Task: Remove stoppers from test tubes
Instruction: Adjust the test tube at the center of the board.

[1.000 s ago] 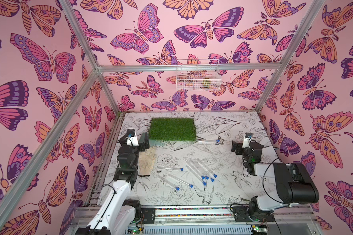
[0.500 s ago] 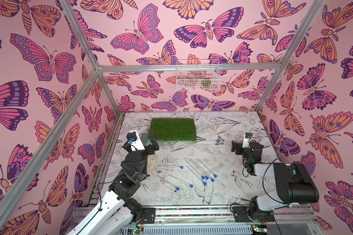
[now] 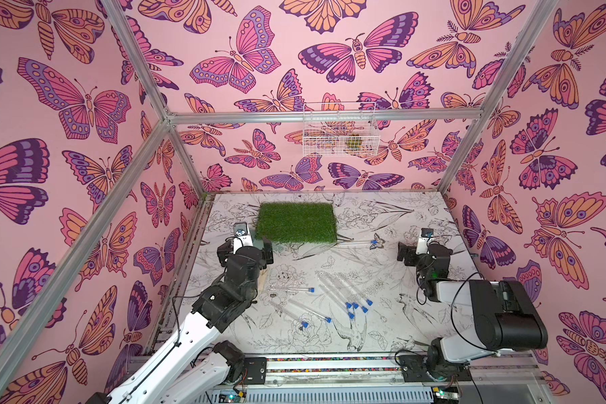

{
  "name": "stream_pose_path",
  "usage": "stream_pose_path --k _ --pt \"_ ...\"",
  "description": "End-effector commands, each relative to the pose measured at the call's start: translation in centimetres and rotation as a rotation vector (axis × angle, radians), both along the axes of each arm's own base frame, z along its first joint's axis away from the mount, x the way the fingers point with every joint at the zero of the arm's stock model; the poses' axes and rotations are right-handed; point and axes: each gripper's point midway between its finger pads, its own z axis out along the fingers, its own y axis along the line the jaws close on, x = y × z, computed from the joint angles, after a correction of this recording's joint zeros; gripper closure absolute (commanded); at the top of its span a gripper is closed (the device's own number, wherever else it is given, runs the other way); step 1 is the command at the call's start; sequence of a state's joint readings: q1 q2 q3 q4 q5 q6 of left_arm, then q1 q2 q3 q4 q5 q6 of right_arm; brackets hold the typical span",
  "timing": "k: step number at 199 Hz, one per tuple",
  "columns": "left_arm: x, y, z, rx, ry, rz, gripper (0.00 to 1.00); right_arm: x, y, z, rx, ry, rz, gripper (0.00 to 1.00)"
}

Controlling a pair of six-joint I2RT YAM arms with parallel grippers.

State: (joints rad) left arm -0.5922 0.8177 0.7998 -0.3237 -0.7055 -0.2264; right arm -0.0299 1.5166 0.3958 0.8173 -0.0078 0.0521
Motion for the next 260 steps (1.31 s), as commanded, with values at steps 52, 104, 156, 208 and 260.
stream_pose_path --k 52,104,156,208,260 --pt "-0.7 -1.8 -3.4 0.038 0.229 -0.12 0.0 0.3 0.5 1.7 -0.004 -0.053 0.016 0.01" --pt "0.5 -2.1 -3.9 -0.043 0.288 -0.124 0.0 0.0 3.2 9.5 0.262 0.165 0.031 0.01" --pt "2.5 -3.1 -6.5 -0.286 0.521 -0.125 0.0 -2.5 15.7 11.3 0.248 0.492 0.357 0.01" --pt "1.9 -5.2 -9.5 -0.462 0.711 -0.174 0.03 -3.6 19.4 5.7 -0.129 0.828 0.478 0.01" --pt "0.3 -4.8 -10.8 -0.458 0.741 -0.194 0.03 1.1 19.1 0.5 -0.459 0.769 0.705 0.01"
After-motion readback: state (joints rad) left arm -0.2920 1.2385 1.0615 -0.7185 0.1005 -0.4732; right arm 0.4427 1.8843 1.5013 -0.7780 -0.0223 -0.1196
